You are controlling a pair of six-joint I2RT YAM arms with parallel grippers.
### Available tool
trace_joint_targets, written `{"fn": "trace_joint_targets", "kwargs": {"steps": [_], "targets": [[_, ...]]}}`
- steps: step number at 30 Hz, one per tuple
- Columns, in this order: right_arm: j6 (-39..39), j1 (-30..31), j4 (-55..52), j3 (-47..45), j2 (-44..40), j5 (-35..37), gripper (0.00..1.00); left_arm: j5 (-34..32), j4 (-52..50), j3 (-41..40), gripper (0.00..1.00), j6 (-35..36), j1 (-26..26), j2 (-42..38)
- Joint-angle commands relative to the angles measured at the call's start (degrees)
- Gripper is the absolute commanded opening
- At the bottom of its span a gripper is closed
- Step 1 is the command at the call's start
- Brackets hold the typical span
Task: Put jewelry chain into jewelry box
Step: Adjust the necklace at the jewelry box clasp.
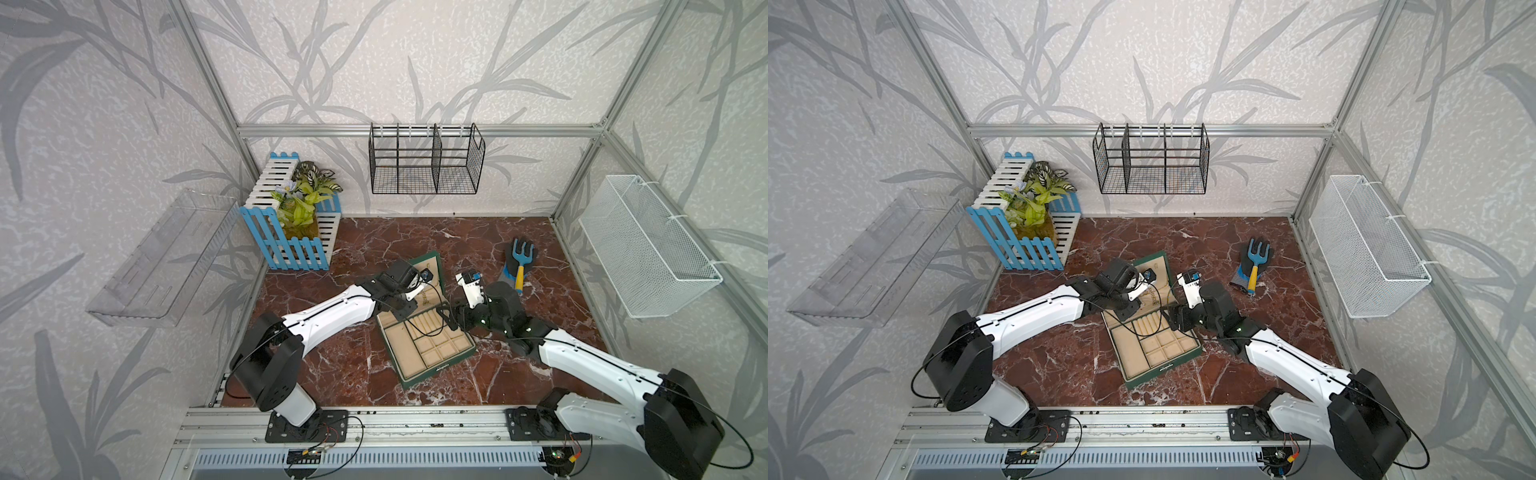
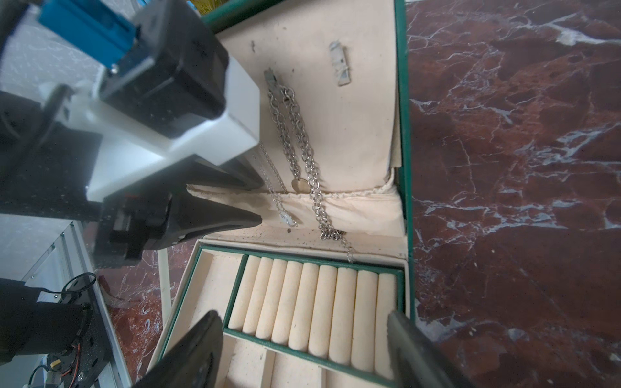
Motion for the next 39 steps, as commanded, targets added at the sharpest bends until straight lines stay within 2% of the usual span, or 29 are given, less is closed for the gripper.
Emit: {"fn": "trace_joint_targets", "kwargs": {"steps": [1, 10, 14, 18, 24, 27, 32, 39], "targets": [[0.7, -0.1, 1.3, 1.0, 1.0, -1.1, 0.79, -1.7, 1.4, 2.2, 0.31, 1.1, 0.3, 1.0], [1.8, 0.2, 3.2, 1.8, 3.4, -2.0, 0.79, -0.9, 0.6, 2.0, 0.17, 1.3, 0.8, 1.8], [1.8, 0.3, 3.2, 2.2, 3.9, -2.4, 0.79, -0.9, 0.5, 1.8, 0.15, 1.3, 0.8, 2.0], [1.9, 0.5, 3.2, 2.3, 3.8, -2.4, 0.79, -0.8, -0.2, 1.7, 0.18, 1.2, 0.9, 2.5], [2.1, 0.7, 3.3, 2.0, 3.7, -2.0, 0.79, 0.0, -0.6, 1.0, 0.17, 1.0, 0.9, 2.8], [2.0, 0.7, 3.3, 2.0, 3.7, -2.0, 0.79, -0.5, -0.2, 0.9, 0.14, 1.1, 0.9, 2.6], [2.1, 0.8, 3.2, 2.0, 3.4, -1.8, 0.79, -1.1, 0.5, 0.8, 0.01, 0.8, 0.9, 1.7], [5.3, 2.9, 1.6, 5.1, 5.5, 1.8, 0.76, 3.9, 5.1, -3.0, 0.0, 0.0, 1.1, -2.9]]}}
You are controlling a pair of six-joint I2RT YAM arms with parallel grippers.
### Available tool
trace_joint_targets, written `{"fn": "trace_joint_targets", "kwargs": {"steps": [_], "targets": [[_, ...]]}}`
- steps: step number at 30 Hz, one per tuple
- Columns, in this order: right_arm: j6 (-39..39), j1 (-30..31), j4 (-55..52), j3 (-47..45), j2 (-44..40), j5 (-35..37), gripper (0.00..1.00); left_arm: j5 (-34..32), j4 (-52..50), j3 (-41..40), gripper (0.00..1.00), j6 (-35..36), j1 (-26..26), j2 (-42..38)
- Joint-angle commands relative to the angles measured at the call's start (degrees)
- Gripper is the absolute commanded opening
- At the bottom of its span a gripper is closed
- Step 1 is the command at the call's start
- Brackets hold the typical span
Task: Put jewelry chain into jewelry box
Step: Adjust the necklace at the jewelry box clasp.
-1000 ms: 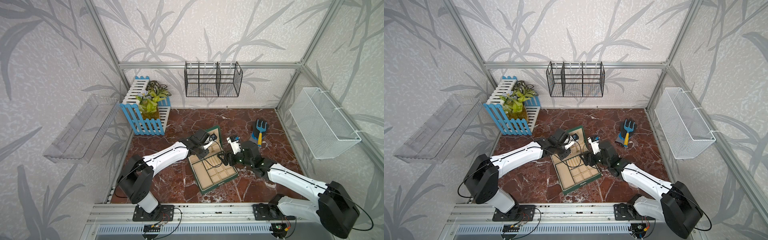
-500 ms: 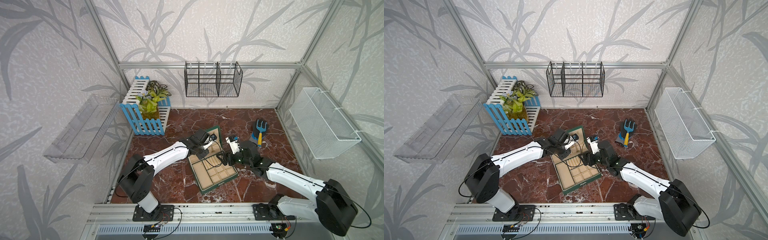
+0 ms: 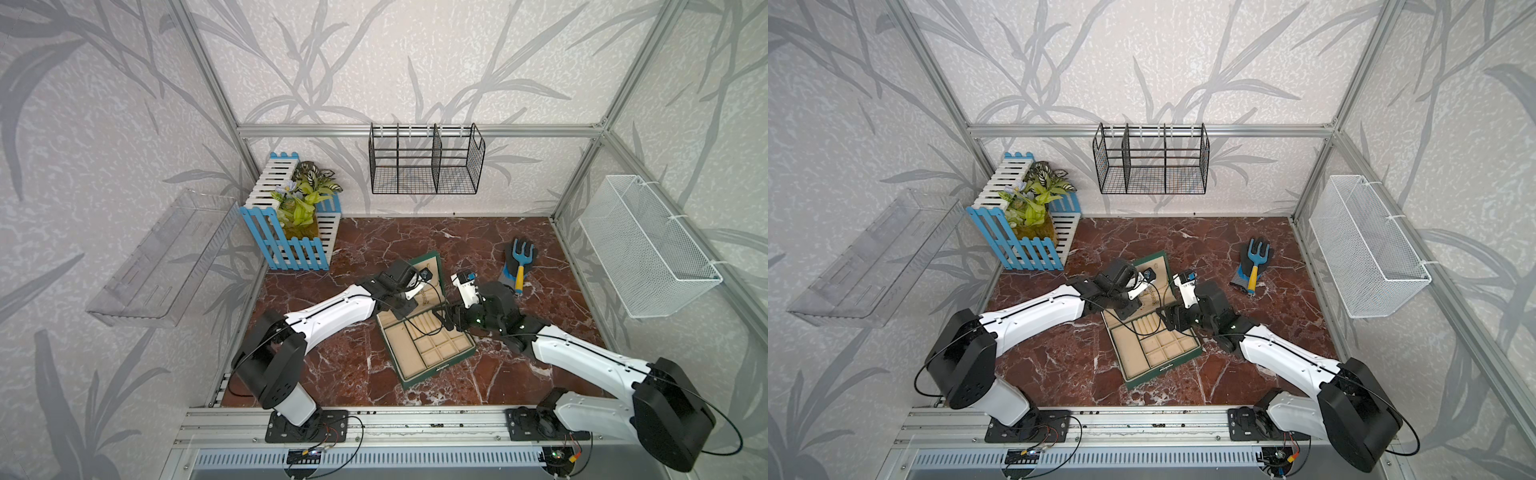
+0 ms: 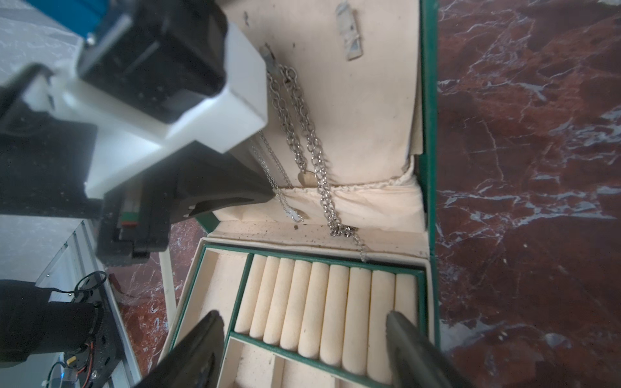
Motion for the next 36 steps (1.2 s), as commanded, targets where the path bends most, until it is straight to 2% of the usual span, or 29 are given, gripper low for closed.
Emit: {"fn": "trace_joint_targets", "kwargs": {"steps": [1, 7, 12, 17, 36], "targets": [[3.8, 1.8, 0.2, 3.8, 2.0, 3.6, 0.73, 3.0, 2.5, -1.6, 0.0, -0.9, 0.4, -2.8], [12.1, 2.8, 5.2, 6.3, 8.5, 6.4, 0.45, 5.2, 4.7, -3.7, 0.0, -1.2, 0.8, -4.3], [13.0, 3.6, 6.0, 9.8, 12.5, 6.5, 0.32, 6.7, 5.2, -4.3, 0.0, -1.4, 1.3, -4.7], [14.3, 3.9, 8.8, 10.6, 14.9, 6.5, 0.27, 8.2, 6.7, -5.2, 0.0, -1.8, 1.7, -5.1], [13.0, 4.1, 11.6, 15.2, 23.6, 7.4, 0.22, 10.2, 7.3, -5.7, 0.0, -2.2, 2.6, -4.2]]}}
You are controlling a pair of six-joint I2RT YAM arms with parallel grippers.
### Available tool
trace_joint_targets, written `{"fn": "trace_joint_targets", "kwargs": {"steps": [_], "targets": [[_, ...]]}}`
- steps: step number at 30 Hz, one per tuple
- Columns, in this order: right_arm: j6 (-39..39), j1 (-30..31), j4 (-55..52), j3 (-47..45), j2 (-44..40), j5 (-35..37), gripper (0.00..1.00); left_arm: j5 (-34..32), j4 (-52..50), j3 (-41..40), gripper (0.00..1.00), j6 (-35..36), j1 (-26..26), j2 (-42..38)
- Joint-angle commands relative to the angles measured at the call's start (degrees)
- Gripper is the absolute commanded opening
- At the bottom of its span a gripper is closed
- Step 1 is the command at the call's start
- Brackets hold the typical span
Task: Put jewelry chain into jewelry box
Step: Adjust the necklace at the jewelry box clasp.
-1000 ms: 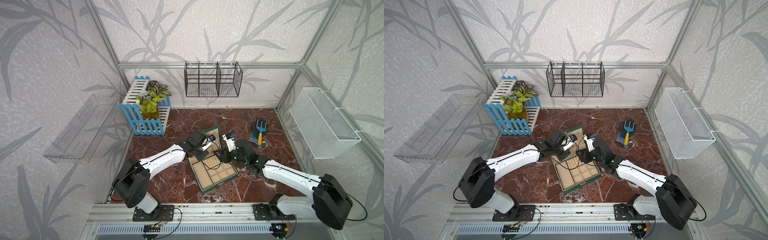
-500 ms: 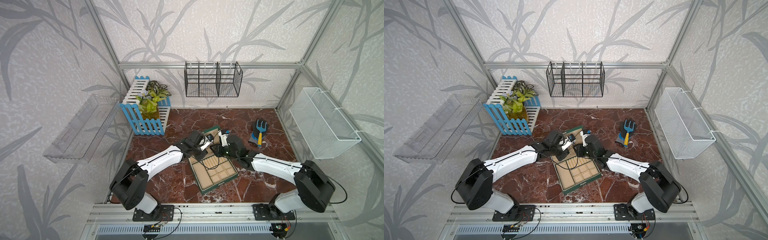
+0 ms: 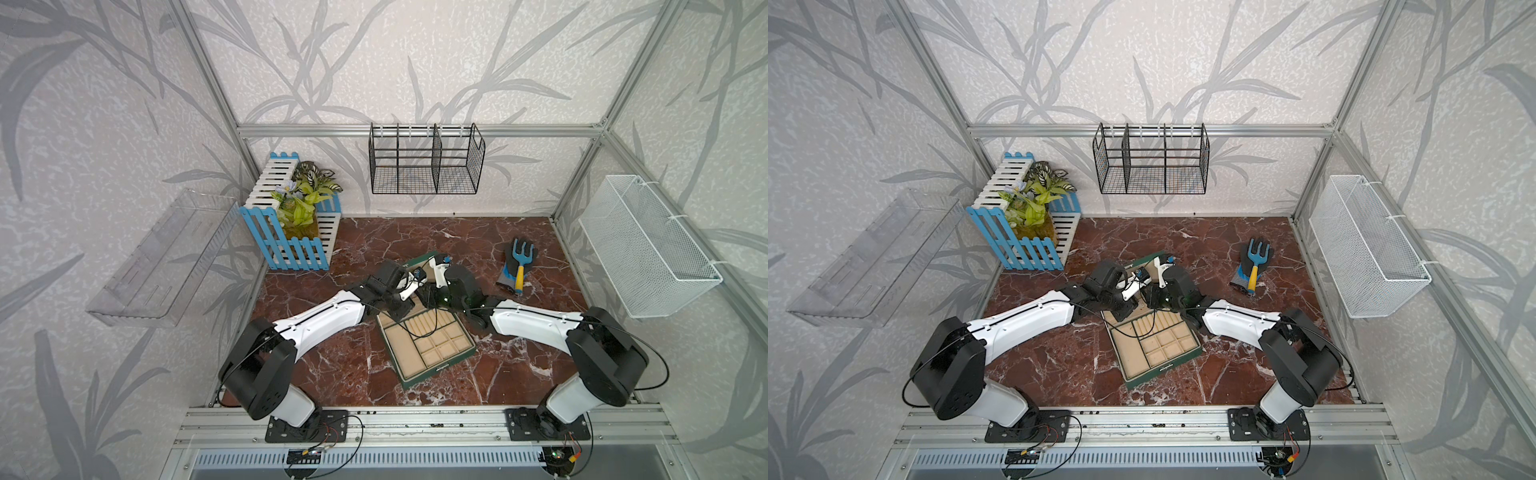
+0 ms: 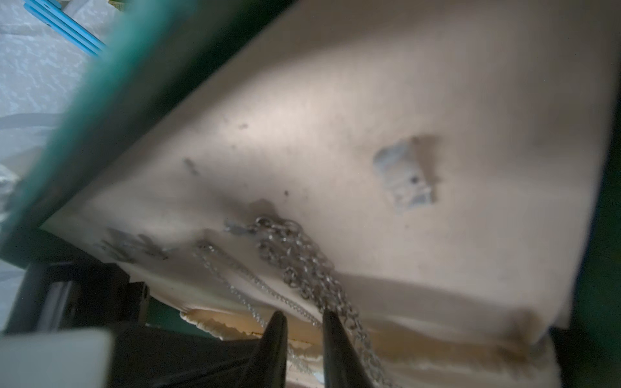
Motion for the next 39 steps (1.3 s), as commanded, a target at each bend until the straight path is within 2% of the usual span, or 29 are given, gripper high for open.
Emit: {"fn": "trace_joint_targets", "kwargs": {"steps": [1, 15, 20, 25, 39], "targets": [[-0.5, 0.4, 1.2, 1.3, 1.3, 2.1, 0.22, 1.6, 1.4, -0.5, 0.0, -0.5, 0.2, -0.7], [-1.9, 1.6, 5.9, 1.8, 4.4, 6.4, 0.22, 3.8, 2.0, -0.8, 0.0, -1.1, 0.5, -0.2], [-2.1, 1.7, 7.2, 2.6, 5.0, 6.1, 0.14, 2.9, 2.2, -0.8, 0.0, -1.2, 0.8, 0.0], [-2.8, 1.7, 8.1, 1.7, 3.9, 5.1, 0.0, 1.6, 3.0, -1.0, 0.0, -2.3, 1.5, -0.3], [-3.8, 1.7, 1.6, -2.2, -3.4, 2.6, 0.0, -0.1, 3.7, -1.1, 0.0, -3.3, 2.2, -0.4]]}}
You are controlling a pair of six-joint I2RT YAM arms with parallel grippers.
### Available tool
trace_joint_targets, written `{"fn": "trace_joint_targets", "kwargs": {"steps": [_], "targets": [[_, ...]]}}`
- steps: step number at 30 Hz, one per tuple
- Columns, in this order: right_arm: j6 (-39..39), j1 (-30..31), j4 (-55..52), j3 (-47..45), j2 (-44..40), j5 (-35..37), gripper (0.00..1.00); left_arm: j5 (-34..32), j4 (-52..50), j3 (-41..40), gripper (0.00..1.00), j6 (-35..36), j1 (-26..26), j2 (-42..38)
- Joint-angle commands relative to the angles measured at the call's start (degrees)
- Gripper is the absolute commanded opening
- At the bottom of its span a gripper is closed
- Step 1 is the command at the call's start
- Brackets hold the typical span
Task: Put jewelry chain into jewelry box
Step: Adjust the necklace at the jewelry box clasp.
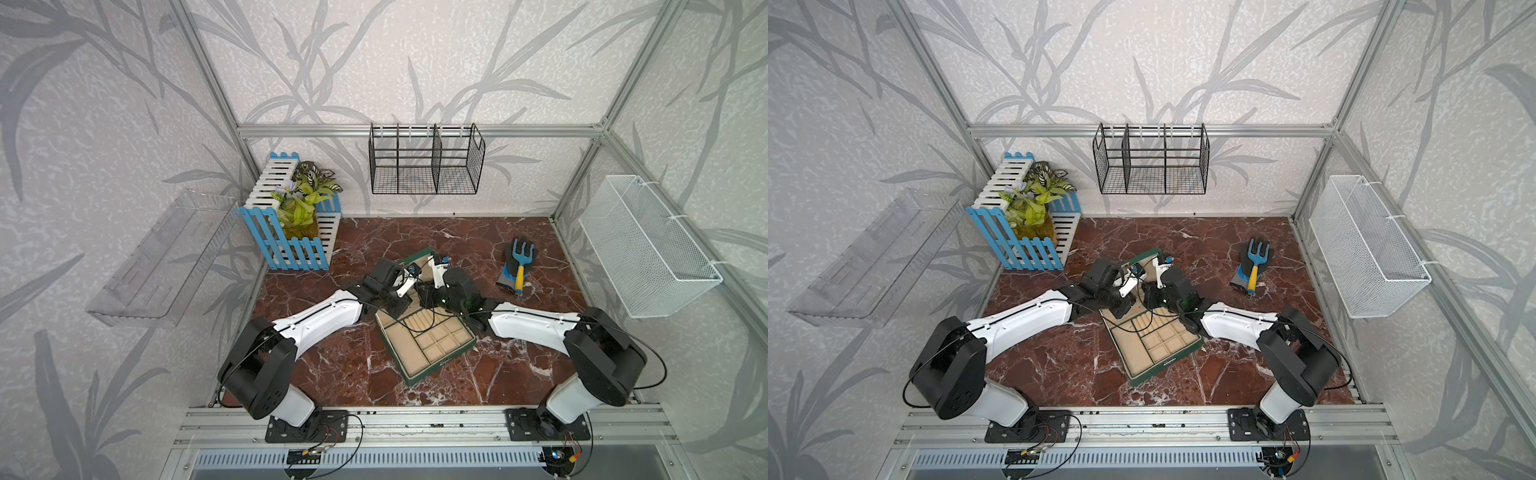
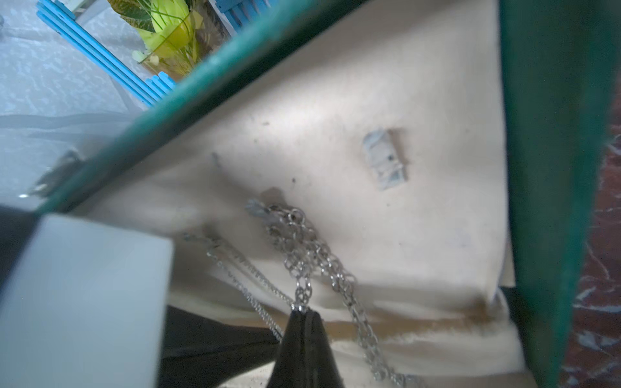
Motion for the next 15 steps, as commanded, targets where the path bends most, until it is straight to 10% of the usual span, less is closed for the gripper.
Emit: {"fn": "trace_joint_targets", "kwargs": {"steps": [1, 15], "targets": [[-0.8, 0.3, -3.0, -0.8, -2.5, -1.8, 0.0, -0.3, 1.5, -0.3, 0.0, -0.7, 0.4, -0.5], [-0.7, 0.3, -7.3, -2.1, -2.5, -4.4, 0.0, 0.0, 1.5, -0.3, 0.0, -0.6, 0.5, -0.4]]}}
